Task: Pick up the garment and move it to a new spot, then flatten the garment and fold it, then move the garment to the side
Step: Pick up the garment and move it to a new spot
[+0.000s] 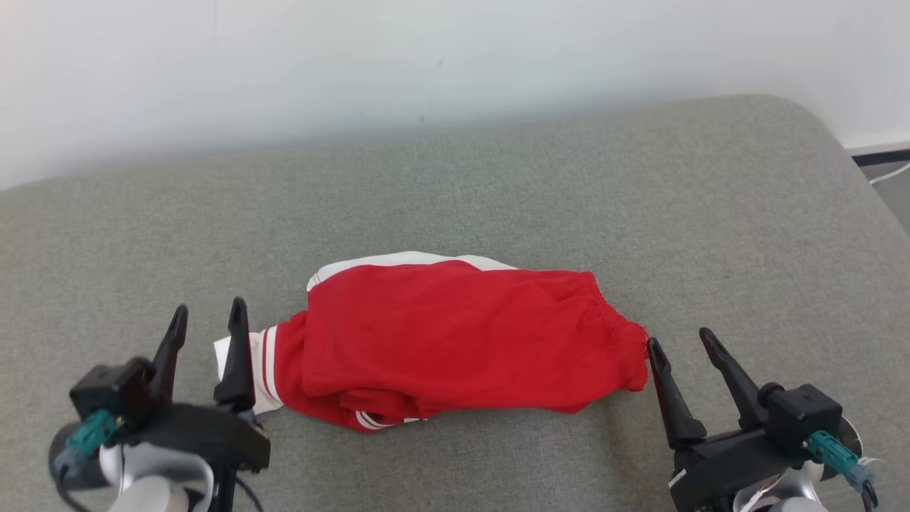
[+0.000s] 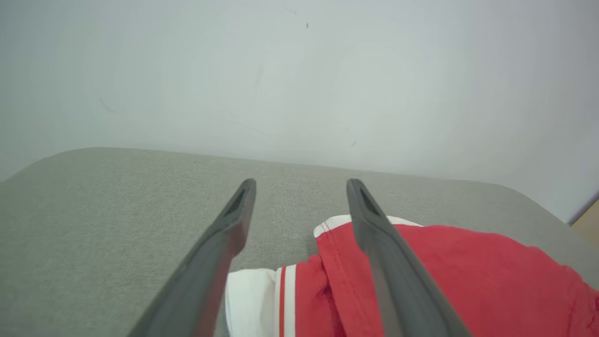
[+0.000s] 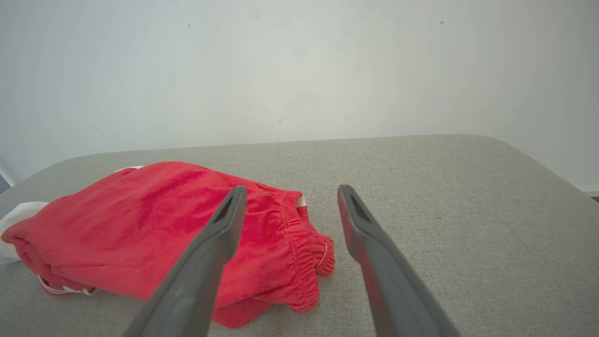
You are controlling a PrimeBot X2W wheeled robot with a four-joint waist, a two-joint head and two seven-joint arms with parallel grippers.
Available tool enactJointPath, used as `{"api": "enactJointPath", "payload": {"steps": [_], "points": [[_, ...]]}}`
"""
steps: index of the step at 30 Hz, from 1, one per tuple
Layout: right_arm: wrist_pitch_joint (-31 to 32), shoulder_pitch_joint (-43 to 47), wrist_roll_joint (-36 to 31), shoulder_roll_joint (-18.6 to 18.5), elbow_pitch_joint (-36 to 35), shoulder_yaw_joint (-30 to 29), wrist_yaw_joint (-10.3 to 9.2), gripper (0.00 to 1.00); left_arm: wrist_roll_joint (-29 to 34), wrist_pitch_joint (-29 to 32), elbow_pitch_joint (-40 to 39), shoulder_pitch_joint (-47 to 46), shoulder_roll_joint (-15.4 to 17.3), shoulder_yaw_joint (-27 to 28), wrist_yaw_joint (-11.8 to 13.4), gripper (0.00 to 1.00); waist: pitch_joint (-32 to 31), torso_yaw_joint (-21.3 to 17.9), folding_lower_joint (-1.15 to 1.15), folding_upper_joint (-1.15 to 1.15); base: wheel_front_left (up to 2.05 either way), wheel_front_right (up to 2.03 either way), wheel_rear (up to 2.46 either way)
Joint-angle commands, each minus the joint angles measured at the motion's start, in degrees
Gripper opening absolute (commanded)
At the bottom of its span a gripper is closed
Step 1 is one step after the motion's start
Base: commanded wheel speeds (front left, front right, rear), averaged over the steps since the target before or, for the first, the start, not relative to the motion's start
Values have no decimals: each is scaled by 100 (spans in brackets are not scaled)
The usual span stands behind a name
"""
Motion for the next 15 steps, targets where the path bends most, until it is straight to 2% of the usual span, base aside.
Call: {"api": "enactJointPath", "payload": {"steps": [1,7,15], "points": [[20,79,-52,-11,-25,-17,-2,100,66,-46,-128,238,127,4,43,100,-108,51,0,0,0,0,0],[65,231,-48,-11,-100,-56,-2,100,142,-84,-485,703,343,-6,134,100,-288,77,0,0,0,0,0],[182,493,0,-11,-336,-154,-2,100,12,-98,-745,1272,420,-122,17,100,-522,94,0,0,0,0,0]]}}
